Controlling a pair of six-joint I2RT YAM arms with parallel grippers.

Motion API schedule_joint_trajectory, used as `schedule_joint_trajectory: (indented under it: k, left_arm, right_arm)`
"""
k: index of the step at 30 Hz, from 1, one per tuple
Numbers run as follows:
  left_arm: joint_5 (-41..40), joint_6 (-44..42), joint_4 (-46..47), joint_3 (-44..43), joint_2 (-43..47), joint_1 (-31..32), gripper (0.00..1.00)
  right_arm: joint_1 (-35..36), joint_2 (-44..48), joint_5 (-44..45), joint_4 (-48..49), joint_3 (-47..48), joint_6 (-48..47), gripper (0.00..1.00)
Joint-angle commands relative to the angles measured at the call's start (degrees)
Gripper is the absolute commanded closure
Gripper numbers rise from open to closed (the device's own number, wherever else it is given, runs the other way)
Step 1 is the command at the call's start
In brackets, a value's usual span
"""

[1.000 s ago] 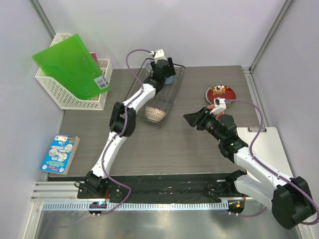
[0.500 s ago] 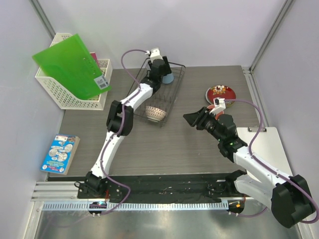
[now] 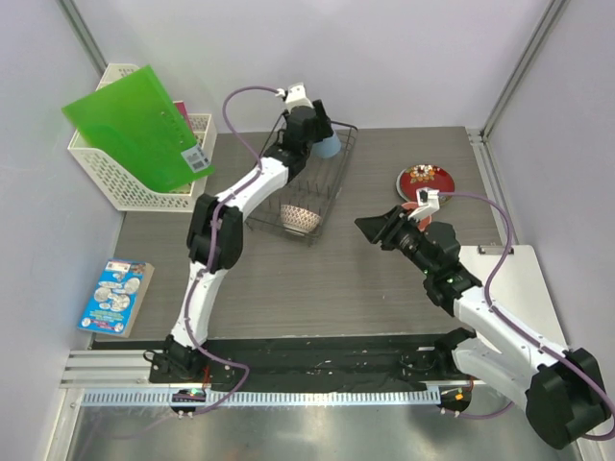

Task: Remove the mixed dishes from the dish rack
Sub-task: Pick up the cup from the dish rack.

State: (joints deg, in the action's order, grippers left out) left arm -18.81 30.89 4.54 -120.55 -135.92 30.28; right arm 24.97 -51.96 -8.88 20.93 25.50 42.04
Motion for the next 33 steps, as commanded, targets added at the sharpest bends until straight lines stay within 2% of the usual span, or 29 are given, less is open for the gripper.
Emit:
schedule_joint_trajectory:
  k: [1,3,8,9,10,14,18,19,23,26,33]
  left_arm:
    - [-0.26,3.64,0.56,5.12,13.55,0.04,1.0]
    - [0.52,7.41,-0.49,8.74,20.29,0.04,1.0]
    - [5.7,17.42,2.66,29.64,36.75,-0.14,1.0]
    - [7.28,19.53,6.85,33.41,39.3,-0.66,1.0]
    - [11.38,22.51,9.94,41.2,44.55,-1.1,1.0]
    - [23.86,35.7,28.48,57.07,52.94,-4.61,1.0]
    - [33.71,49.92,42.55,64.81,53.92,-5.94,1.0]
    - [35.23,52.75,48.58,65.61,53.48,-5.94,1.0]
    - [38.23,61.91,61.95,70.44,50.5,-5.76,1.0]
    - [38.05,64.9,66.11,73.79,49.7,-5.76,1.0]
    - [39.72,66.57,68.76,76.78,49.52,-5.67,1.0]
  right_arm:
    - [0.08,1.52,0.27,0.08,2.98,1.2,0.52]
    - [0.08,1.52,-0.08,-0.01,3.77,1.55,0.52]
    - [0.17,1.25,-0.61,0.25,6.14,1.9,0.52]
    - [0.17,1.25,-0.69,0.25,6.58,1.9,0.52]
    - [0.25,1.16,-0.87,0.34,6.93,1.99,0.52]
    - [0.25,-0.85,-3.59,3.58,8.34,4.88,0.52]
    - [0.43,-3.05,-6.84,9.21,7.73,8.22,0.53]
    - [0.43,-3.49,-7.37,12.44,7.47,9.1,0.53]
    - [0.52,-6.3,-11.24,22.03,6.41,13.85,0.53]
    - [0.69,-8.24,-12.12,26.53,6.23,16.05,0.53]
    - [1.04,-10.43,-11.15,26.18,8.16,15.0,0.54]
